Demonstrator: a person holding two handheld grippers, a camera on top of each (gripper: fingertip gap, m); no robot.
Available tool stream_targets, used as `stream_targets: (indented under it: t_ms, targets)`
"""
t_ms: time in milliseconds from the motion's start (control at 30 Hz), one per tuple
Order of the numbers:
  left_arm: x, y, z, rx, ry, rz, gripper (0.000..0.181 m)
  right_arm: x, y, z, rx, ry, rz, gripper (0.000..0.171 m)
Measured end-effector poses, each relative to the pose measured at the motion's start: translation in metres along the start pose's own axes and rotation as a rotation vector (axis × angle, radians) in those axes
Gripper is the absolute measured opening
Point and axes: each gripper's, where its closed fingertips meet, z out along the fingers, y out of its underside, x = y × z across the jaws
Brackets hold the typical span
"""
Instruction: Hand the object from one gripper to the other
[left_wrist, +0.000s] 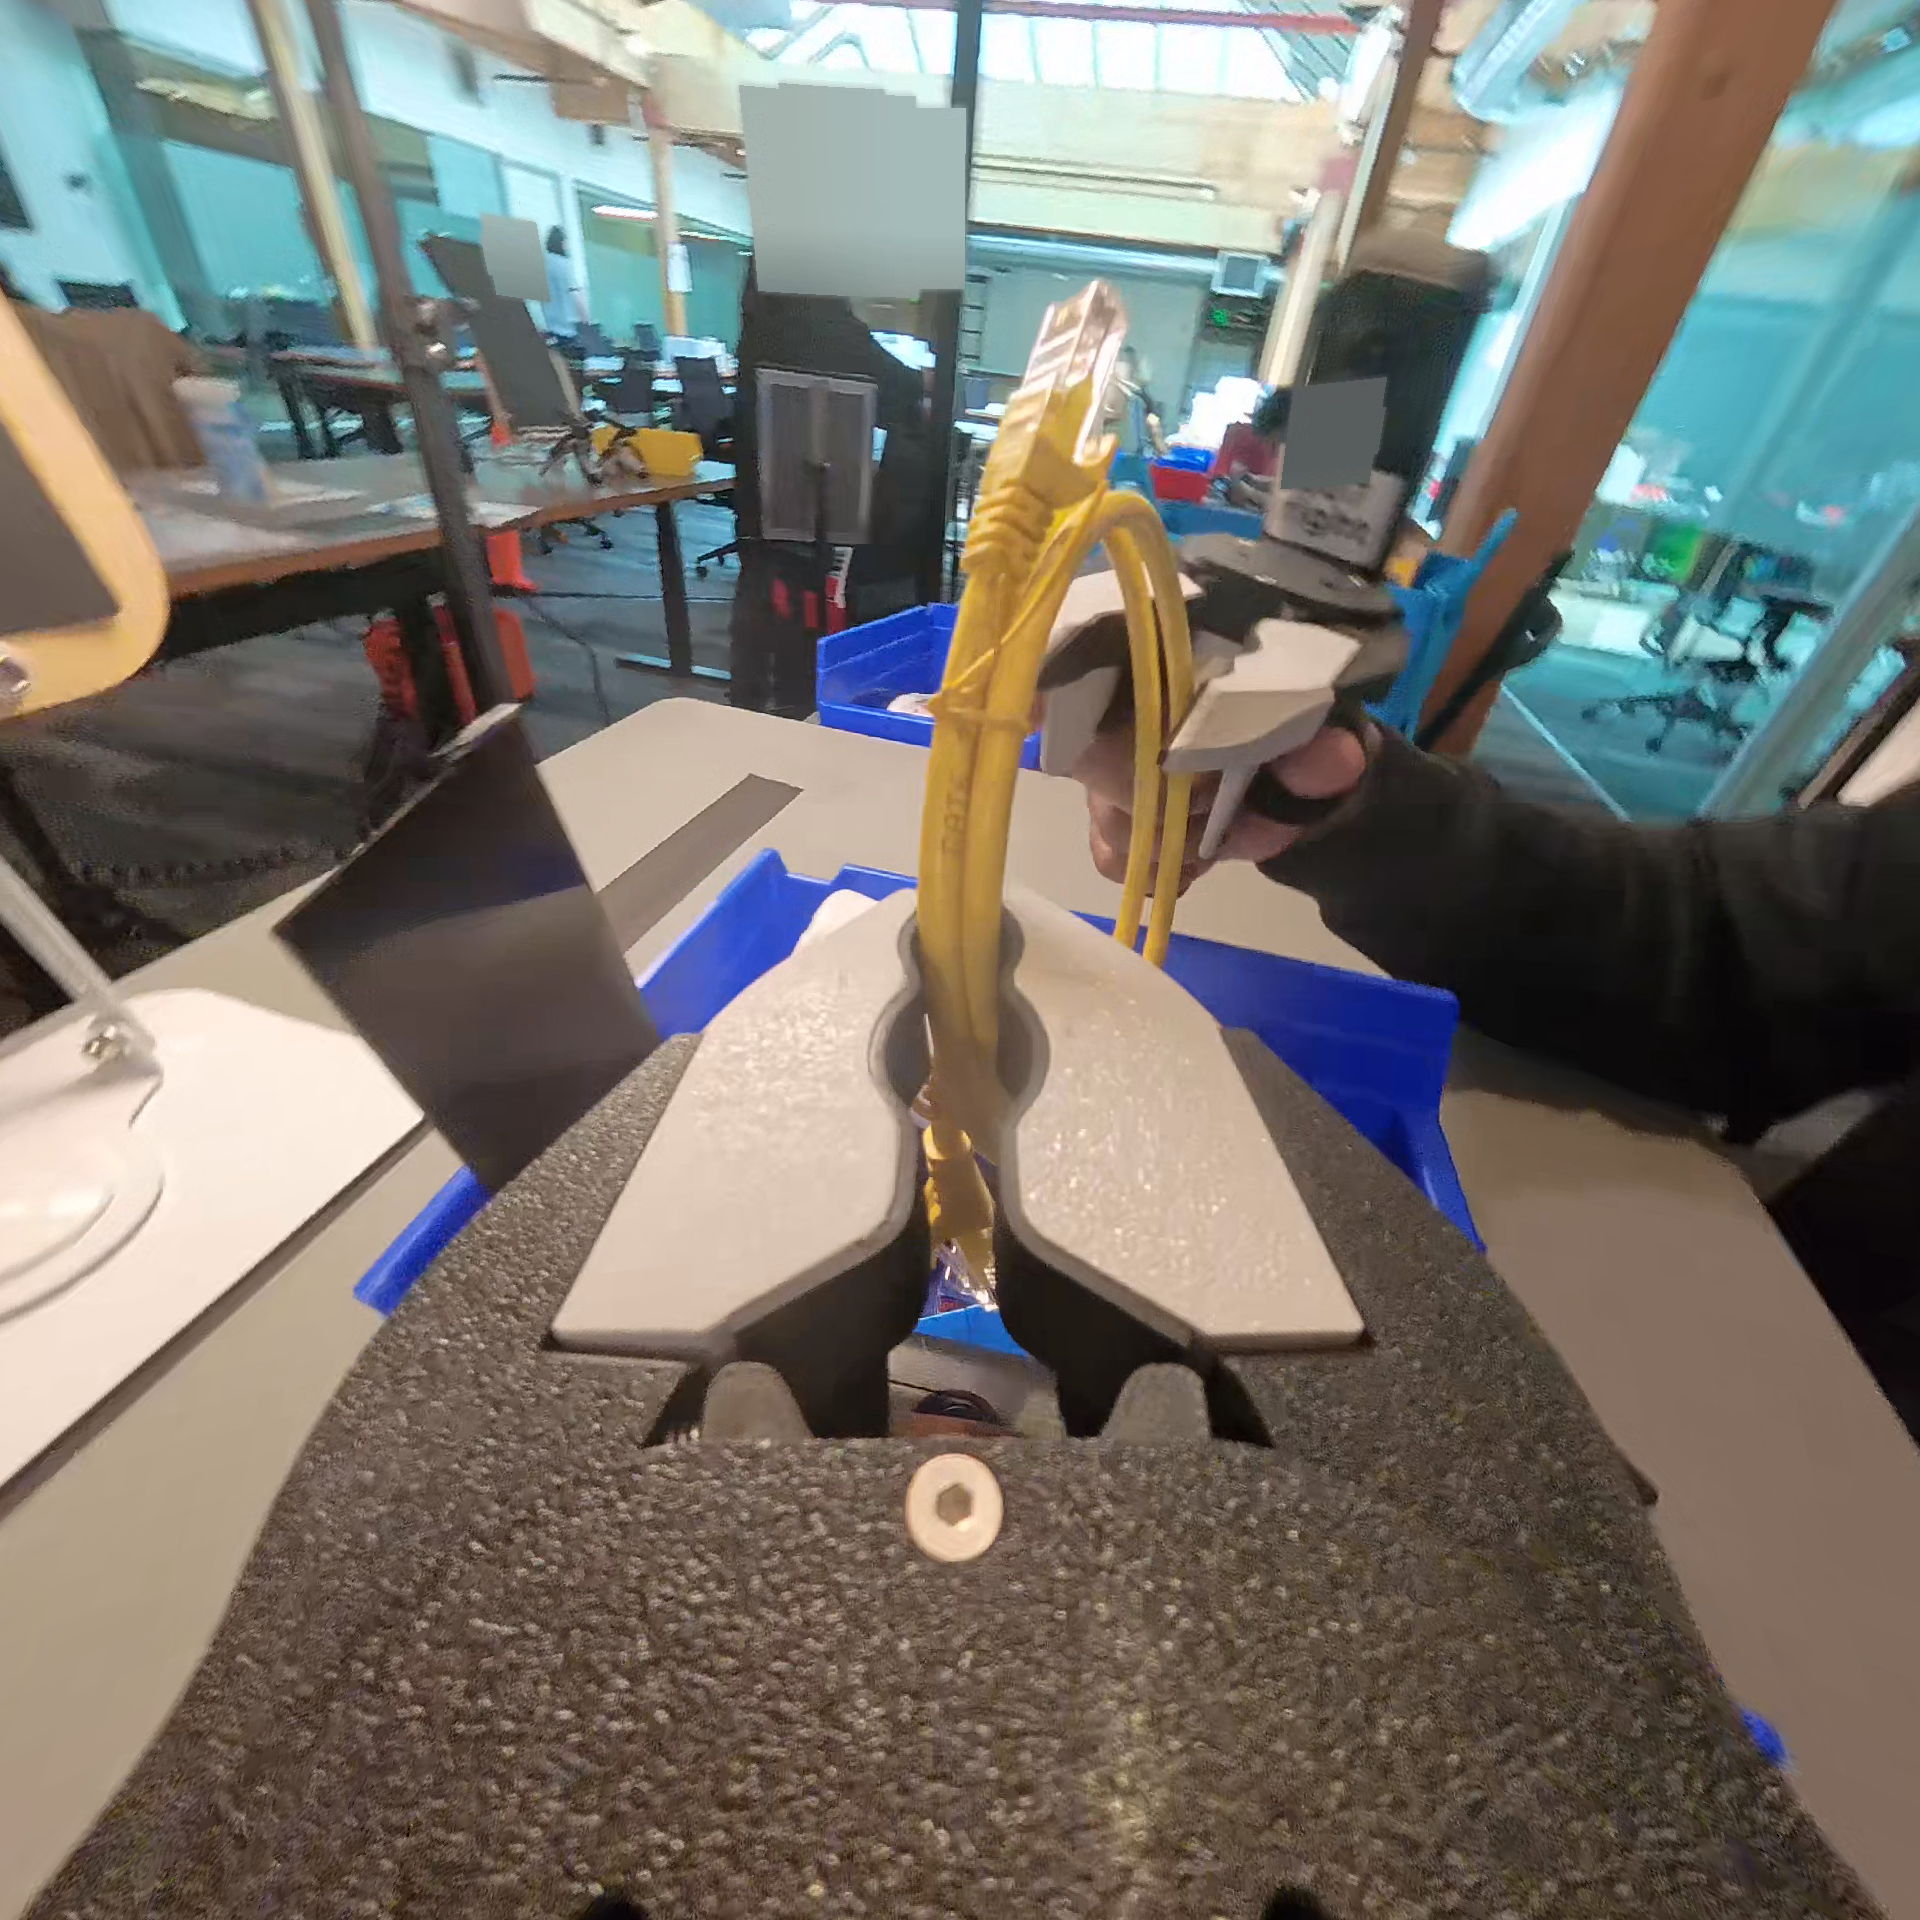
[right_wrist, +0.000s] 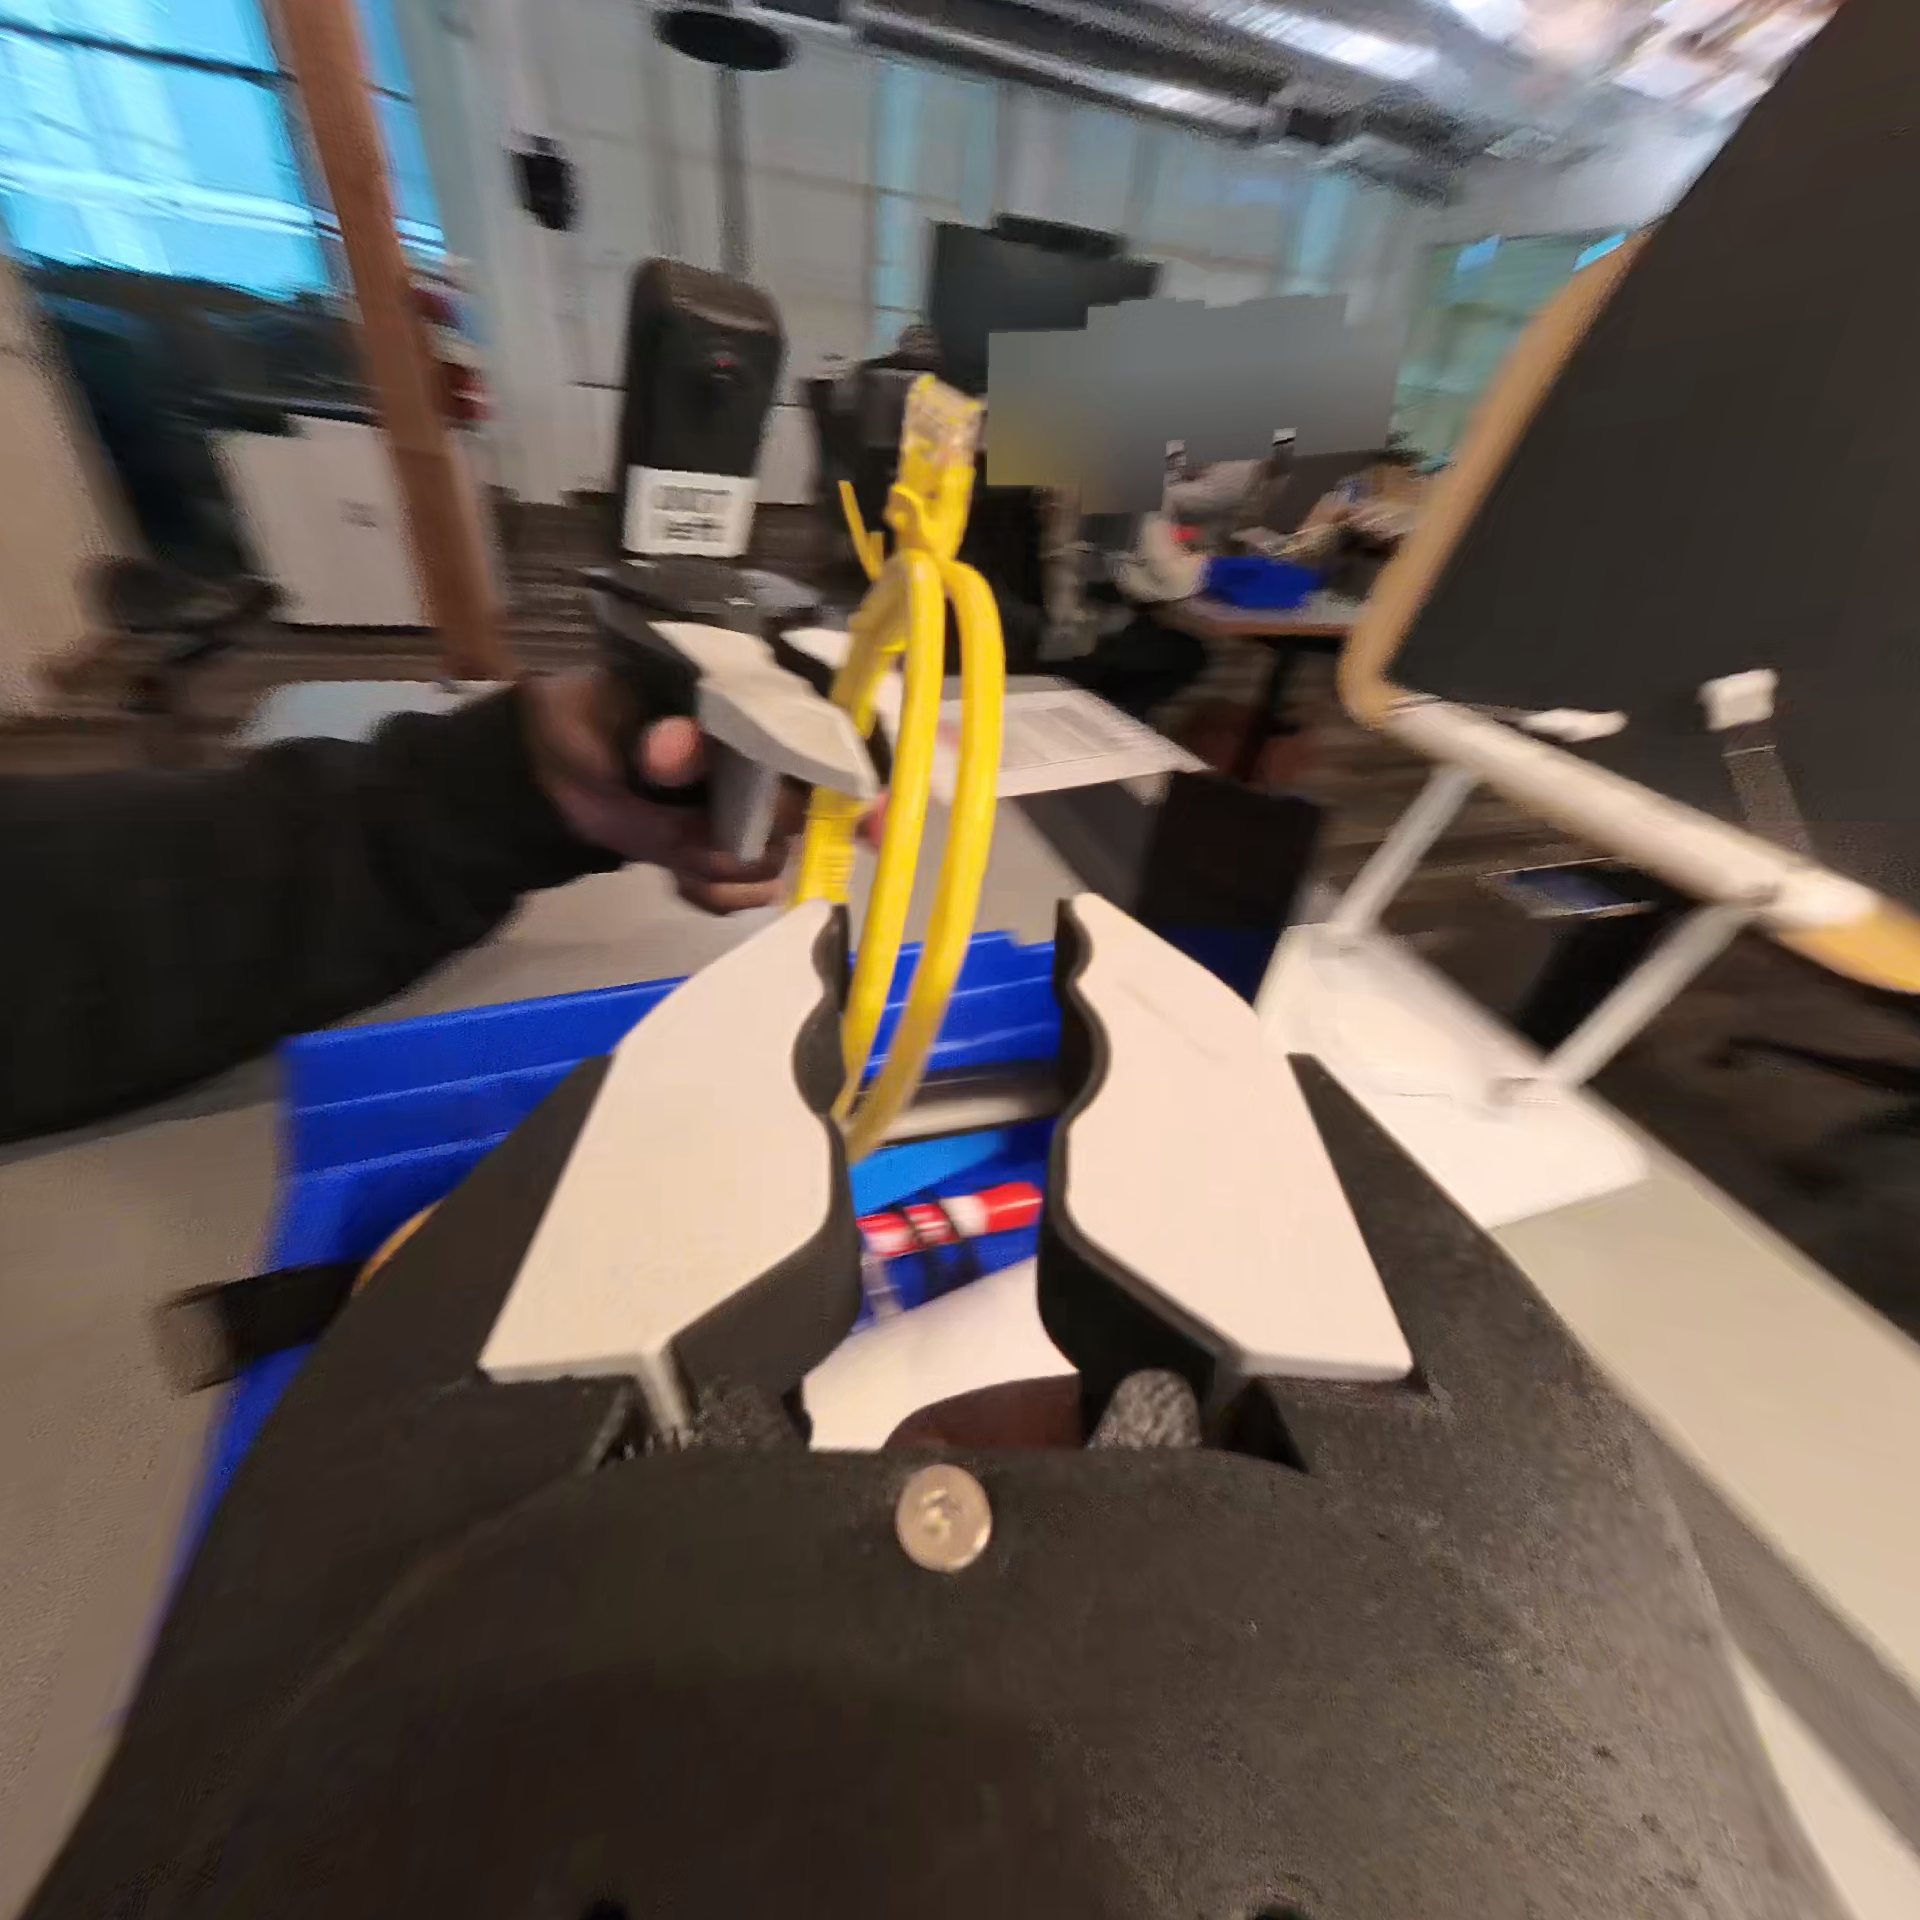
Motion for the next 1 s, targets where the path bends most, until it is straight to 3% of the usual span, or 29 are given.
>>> stream_targets:
  t_ms: [200, 367, 567, 733, 767, 800, 867, 1000]
  targets:
    - [-0.036, -0.014, -0.012, 0.030, -0.231, -0.265, 0.009, 0.021, -0.018, -0.008, 0.035, 0.379, -0.435, 0.043]
    - [-0.041, -0.024, -0.016, 0.068, -0.329, -0.359, 0.009, -0.007, 0.000, 0.017, -0.120, 0.428, -0.823, 0.045]
    - [-0.026, -0.029, -0.009, 0.010, -0.346, -0.315, 0.009, -0.020, 0.030, 0.044, -0.337, 0.508, -1.164, 0.054]
    - [-0.009, -0.032, -0.001, -0.010, -0.272, -0.312, 0.009, -0.006, 0.034, 0.043, -0.403, 0.648, -1.261, 0.042]
    - [-0.008, -0.031, 0.000, -0.013, -0.262, -0.307, 0.009, -0.002, 0.032, 0.041, -0.399, 0.684, -1.252, 0.034]
    - [-0.006, -0.031, 0.002, -0.017, -0.245, -0.295, 0.009, -0.001, 0.032, 0.040, -0.383, 0.689, -1.227, 0.015]
    - [0.002, -0.033, 0.006, -0.005, -0.187, -0.247, 0.012, -0.007, 0.041, 0.045, -0.383, 0.613, -1.174, 0.006]
    - [0.002, -0.045, 0.002, 0.083, -0.174, -0.087, 0.042, -0.015, 0.041, 0.048, -0.330, 0.546, -1.080, 0.005]
